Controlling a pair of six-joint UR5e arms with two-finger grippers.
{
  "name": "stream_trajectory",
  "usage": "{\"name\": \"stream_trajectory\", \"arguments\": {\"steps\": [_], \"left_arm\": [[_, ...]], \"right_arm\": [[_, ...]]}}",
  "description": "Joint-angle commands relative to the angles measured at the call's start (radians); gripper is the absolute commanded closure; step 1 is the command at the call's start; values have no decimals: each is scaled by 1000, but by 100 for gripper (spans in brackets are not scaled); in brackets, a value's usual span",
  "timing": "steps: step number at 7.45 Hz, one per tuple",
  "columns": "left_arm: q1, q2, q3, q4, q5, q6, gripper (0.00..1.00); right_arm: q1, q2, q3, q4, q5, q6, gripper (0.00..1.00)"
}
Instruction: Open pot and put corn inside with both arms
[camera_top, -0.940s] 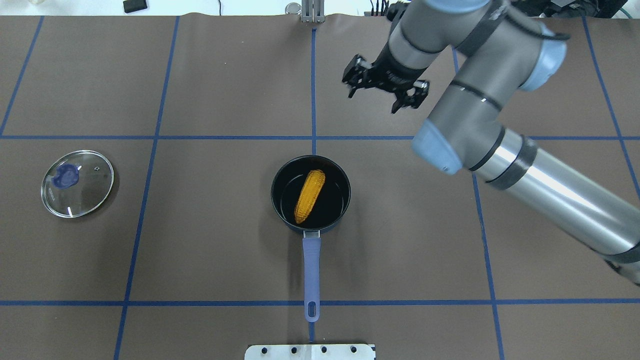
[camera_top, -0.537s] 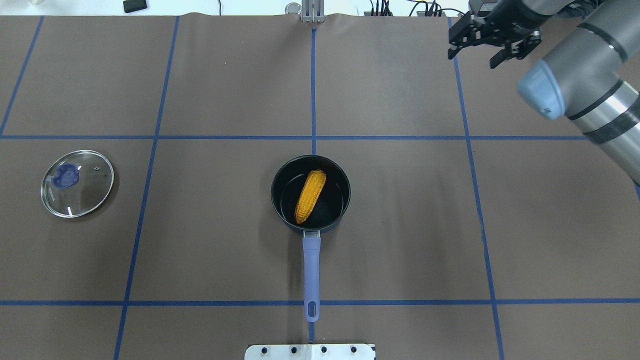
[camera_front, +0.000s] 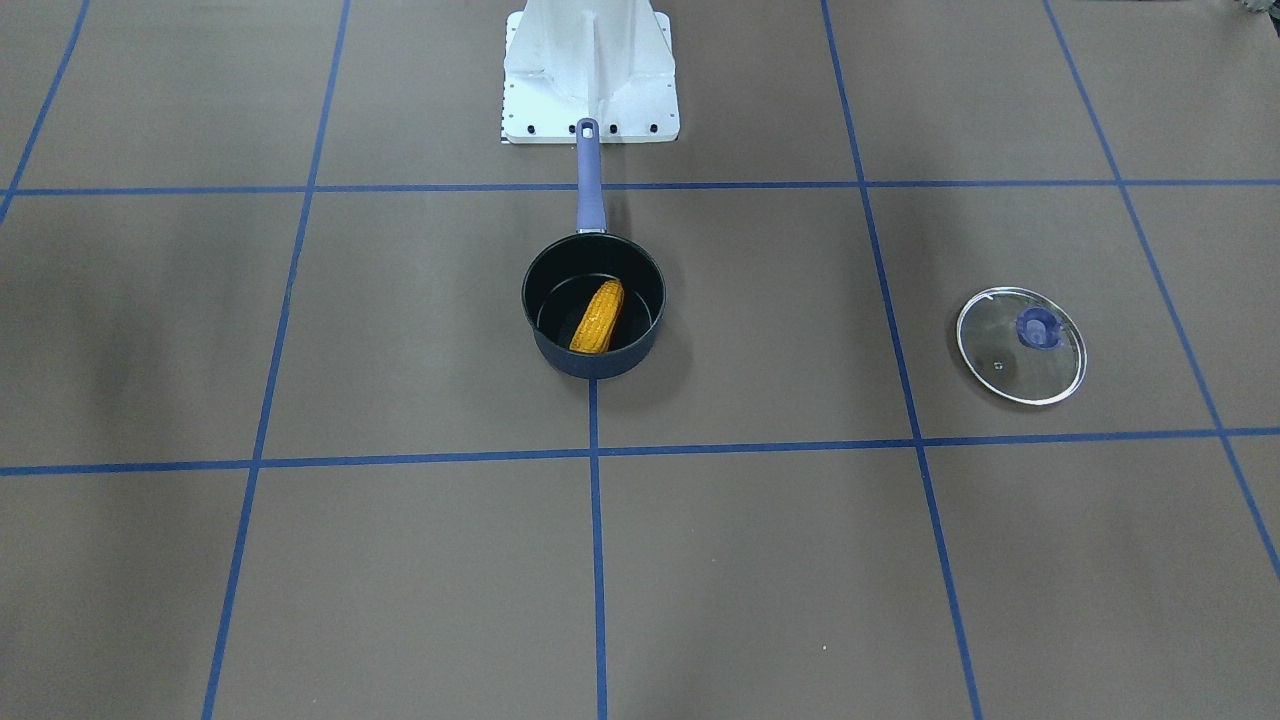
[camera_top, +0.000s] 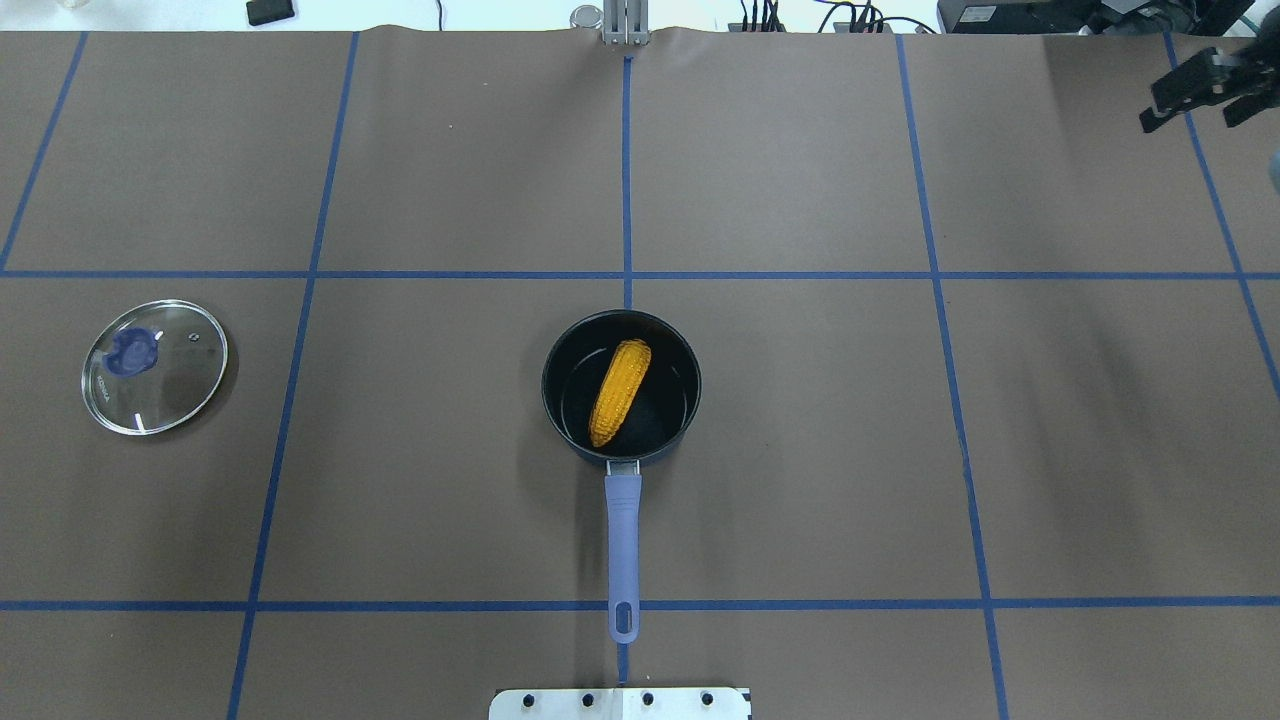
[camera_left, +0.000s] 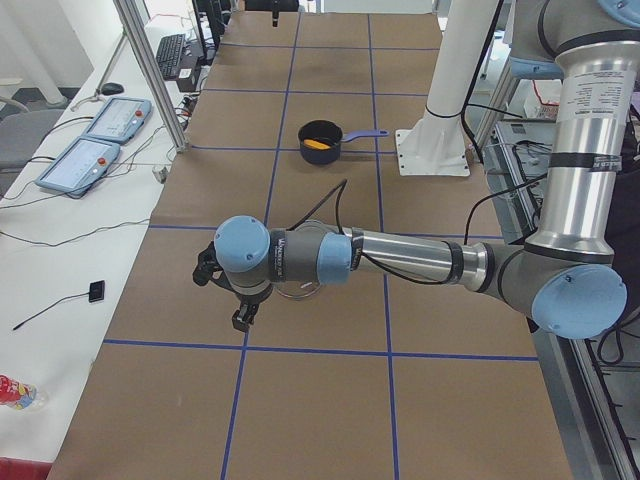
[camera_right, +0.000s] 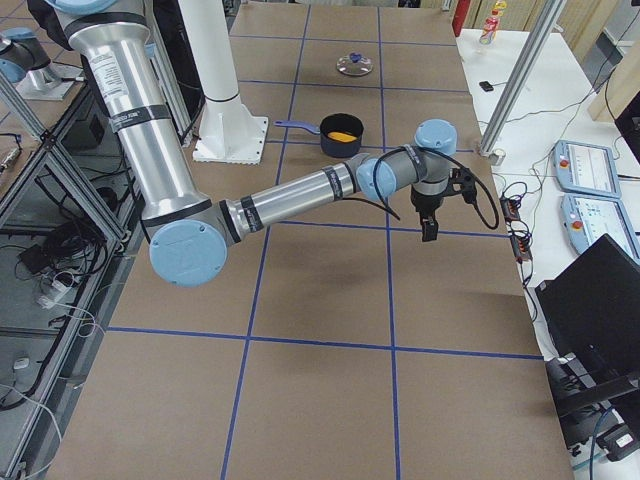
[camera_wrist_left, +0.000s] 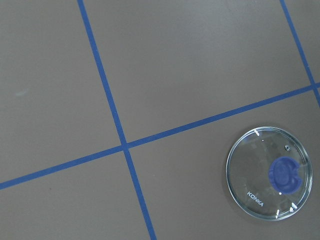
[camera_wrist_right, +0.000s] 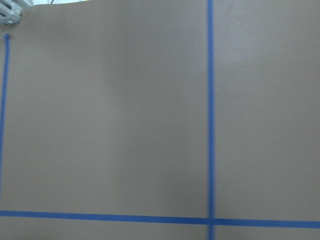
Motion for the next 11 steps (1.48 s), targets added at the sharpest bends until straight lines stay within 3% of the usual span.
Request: {"name": "stream_trajectory", "arguments": {"steps": [1, 4, 6, 11], "left_arm": [[-17, 0, 4, 12, 6, 16, 2], [-31, -8, 36, 10, 12, 40, 2], [-30, -54, 136, -25, 12, 39, 2], [-19, -82, 161, -40, 30, 26, 2]], "right_arm": [[84, -117, 3, -9, 5, -135, 0], [163, -191, 0, -9, 37, -169, 0], [221, -230, 31, -9, 72, -154, 0], [241, -254, 37, -11, 123, -115, 0]]}}
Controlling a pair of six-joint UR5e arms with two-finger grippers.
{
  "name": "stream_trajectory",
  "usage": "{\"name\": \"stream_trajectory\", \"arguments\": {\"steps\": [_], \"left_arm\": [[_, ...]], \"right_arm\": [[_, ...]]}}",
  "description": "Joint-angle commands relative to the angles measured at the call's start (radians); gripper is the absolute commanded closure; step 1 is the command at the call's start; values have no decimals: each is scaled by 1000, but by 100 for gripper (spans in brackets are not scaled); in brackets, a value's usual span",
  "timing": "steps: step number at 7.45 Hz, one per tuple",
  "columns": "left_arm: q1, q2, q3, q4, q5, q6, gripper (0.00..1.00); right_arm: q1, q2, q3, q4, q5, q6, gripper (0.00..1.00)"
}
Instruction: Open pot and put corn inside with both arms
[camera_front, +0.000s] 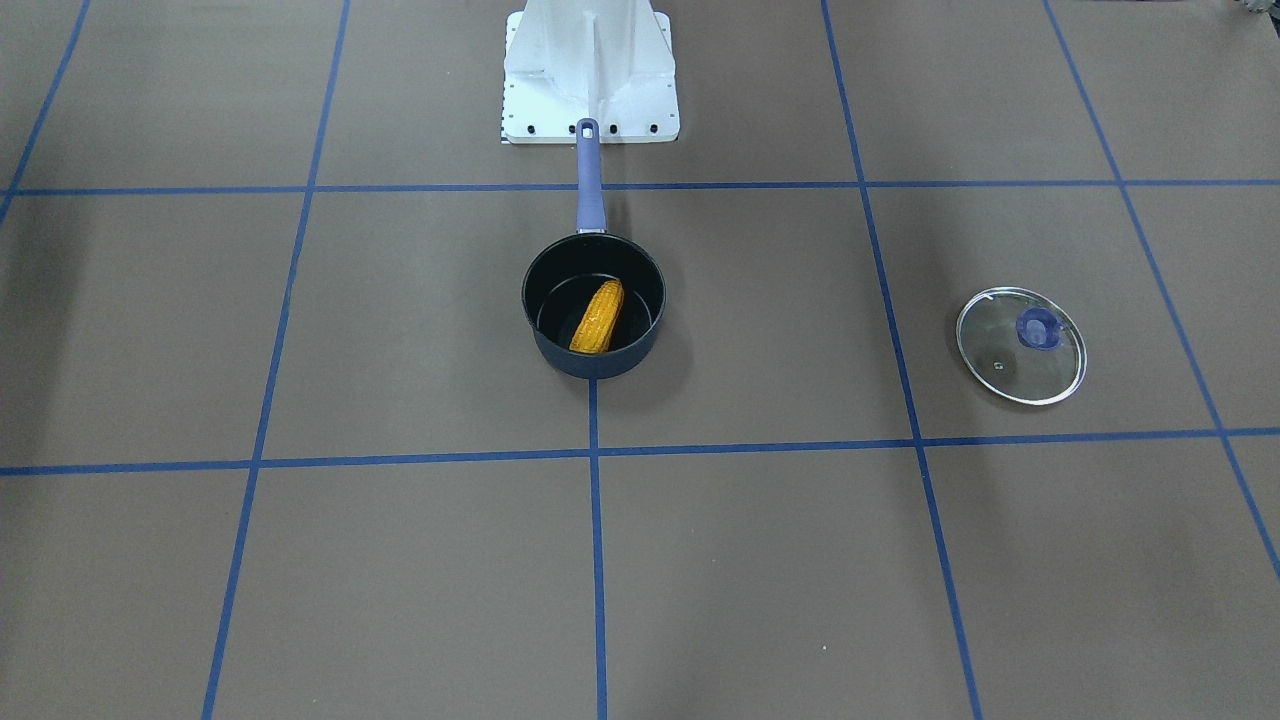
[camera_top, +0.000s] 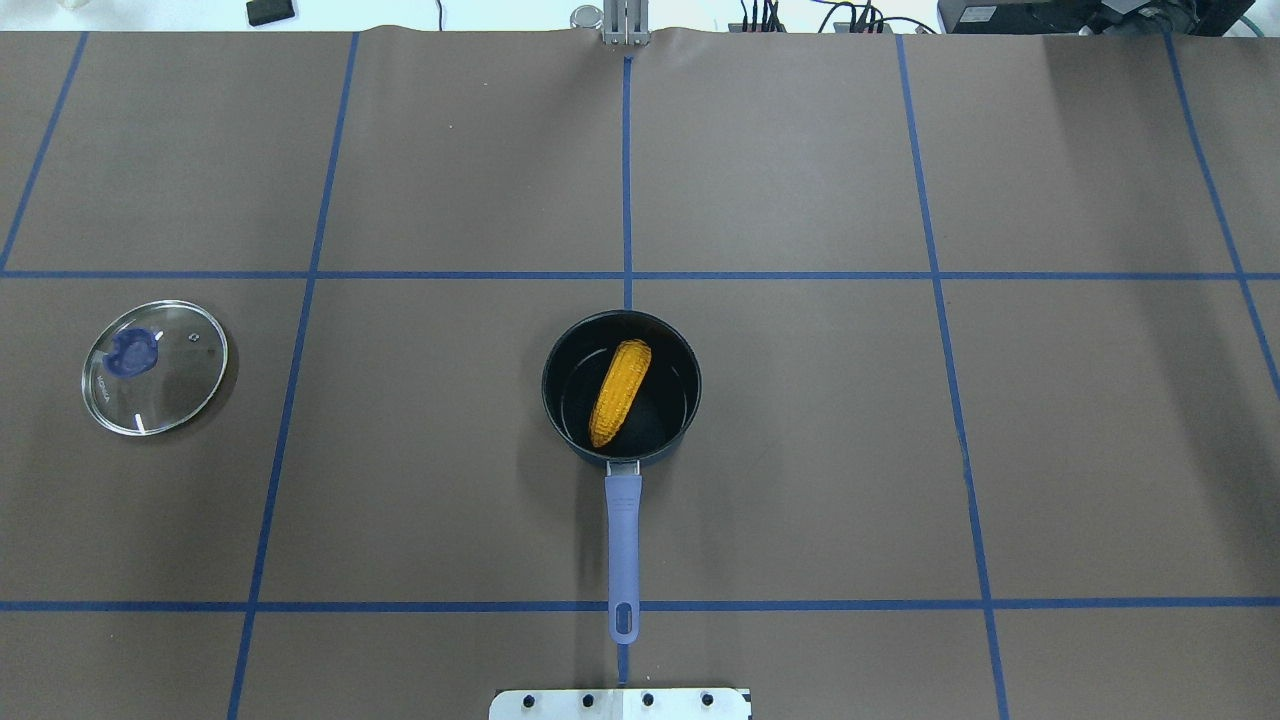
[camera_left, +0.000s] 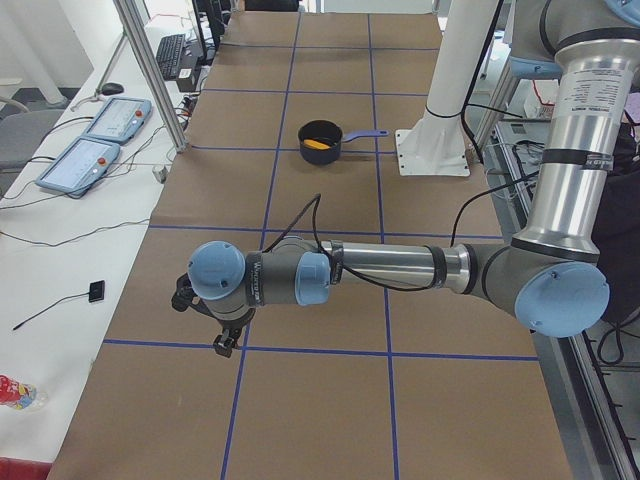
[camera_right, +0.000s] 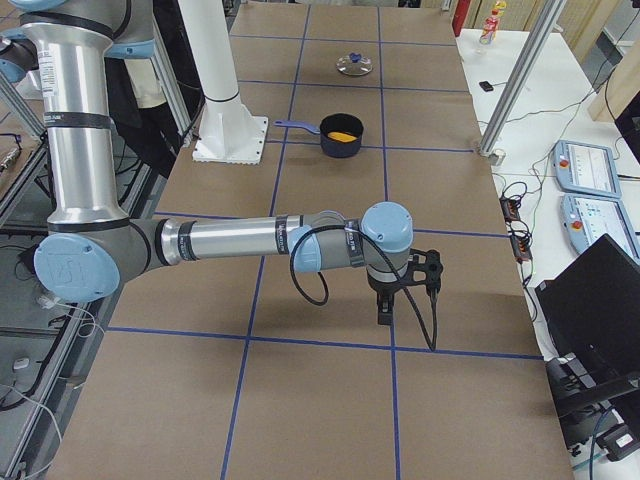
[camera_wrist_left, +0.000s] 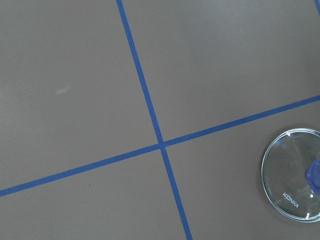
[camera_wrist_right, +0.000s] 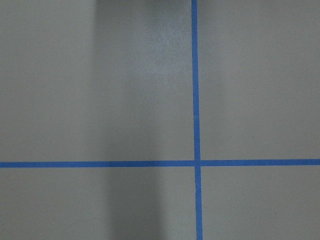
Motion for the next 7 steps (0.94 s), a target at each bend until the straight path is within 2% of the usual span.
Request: {"name": "stream_trajectory", "arguments": {"steps": [1, 7], "left_arm": [[0, 0, -5, -1, 0, 0, 2], [0, 12, -22, -1, 0, -5, 2]], "right_arm": [[2, -13, 0, 11, 16, -7, 0], [0, -26, -9, 11, 16, -9, 0]]}}
